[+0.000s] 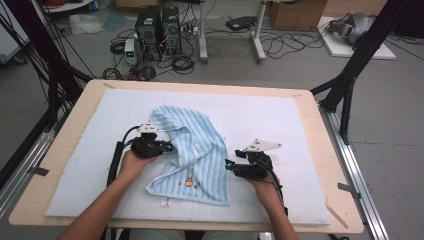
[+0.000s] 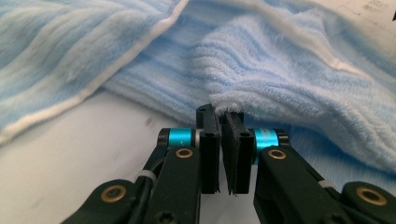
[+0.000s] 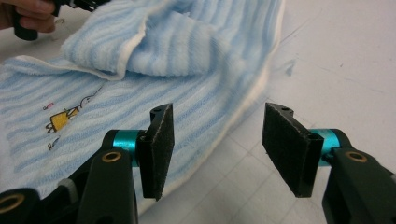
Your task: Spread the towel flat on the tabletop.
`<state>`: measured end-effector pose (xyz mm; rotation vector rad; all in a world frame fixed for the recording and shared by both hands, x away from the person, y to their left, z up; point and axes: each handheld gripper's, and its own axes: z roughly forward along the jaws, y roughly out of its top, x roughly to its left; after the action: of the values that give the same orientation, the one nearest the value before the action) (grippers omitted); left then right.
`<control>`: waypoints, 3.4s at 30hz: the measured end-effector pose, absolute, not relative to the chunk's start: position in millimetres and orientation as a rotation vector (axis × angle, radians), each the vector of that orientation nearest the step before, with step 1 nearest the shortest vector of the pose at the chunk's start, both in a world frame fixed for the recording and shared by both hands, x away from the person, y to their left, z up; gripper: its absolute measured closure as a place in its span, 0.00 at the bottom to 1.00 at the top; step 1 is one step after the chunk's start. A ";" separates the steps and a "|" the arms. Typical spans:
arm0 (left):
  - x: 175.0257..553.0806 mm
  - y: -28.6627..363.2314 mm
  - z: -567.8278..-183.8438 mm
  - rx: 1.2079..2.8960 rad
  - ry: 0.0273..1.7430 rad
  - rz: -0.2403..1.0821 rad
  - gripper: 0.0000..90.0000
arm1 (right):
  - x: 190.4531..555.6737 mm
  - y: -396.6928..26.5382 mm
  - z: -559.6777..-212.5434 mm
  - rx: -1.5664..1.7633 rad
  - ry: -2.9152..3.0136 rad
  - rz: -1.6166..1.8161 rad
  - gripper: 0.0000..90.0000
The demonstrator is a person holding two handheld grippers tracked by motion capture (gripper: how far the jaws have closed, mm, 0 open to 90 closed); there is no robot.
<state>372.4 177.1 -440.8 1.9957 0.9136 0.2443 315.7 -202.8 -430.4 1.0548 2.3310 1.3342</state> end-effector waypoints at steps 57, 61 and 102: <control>344.8 251.2 -446.9 1.821 1.049 0.380 0.53 | 341.6 -163.6 -426.0 0.966 2.507 1.190 0.95; 345.4 248.2 -446.4 1.818 1.048 0.373 0.53 | 329.6 -178.8 -427.5 0.981 2.517 1.156 0.95; 421.7 200.3 -439.8 1.930 1.125 0.450 0.91 | 325.4 -219.0 -424.0 1.171 2.257 1.295 0.46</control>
<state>421.7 200.3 -439.8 1.9299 1.1249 0.4500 325.4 -219.0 -424.0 1.1710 2.2566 1.2949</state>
